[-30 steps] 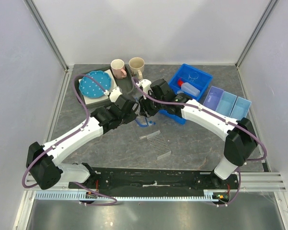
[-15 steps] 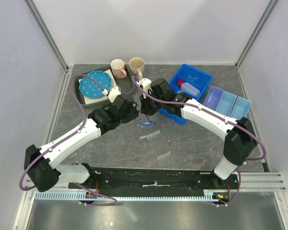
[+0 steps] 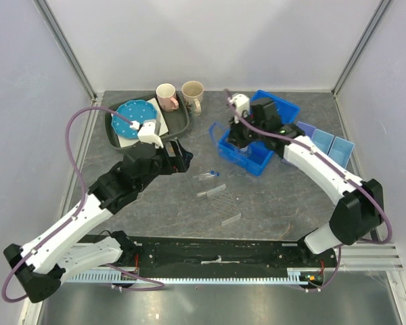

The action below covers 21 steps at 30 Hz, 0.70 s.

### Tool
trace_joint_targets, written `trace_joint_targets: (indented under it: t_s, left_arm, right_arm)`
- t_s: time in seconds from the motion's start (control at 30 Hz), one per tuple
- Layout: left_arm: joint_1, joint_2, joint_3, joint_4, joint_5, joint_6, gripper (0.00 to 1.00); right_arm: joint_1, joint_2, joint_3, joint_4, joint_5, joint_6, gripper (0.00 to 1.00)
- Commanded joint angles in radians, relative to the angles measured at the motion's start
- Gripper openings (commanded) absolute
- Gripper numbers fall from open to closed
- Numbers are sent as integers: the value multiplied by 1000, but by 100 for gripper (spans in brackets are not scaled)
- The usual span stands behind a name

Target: Organize the chemistry lab equipment

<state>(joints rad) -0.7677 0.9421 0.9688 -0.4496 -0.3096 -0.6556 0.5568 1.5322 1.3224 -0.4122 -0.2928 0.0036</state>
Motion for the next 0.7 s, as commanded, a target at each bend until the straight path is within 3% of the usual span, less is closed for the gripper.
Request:
trace_joint_targets:
  t_s: [0.0,0.2,0.37,0.67]
  left_arm:
    - [18,-84,-4,49,-2,365,97]
    - [36,-72,-54,11,-57,565,100]
    - [36,-22,-136,22,-36,593,94]
    - [36,3,-151,5,1,580,88]
  right_arm:
    - [-165,-113,-8,-34,-6,-68,7]
    - [-457,-204,-57,-88,-22,-79,9]
    - [-717,-189,-91,-93,-104,21,9]
    - [-882,3,-94,-37,-160,98,9]
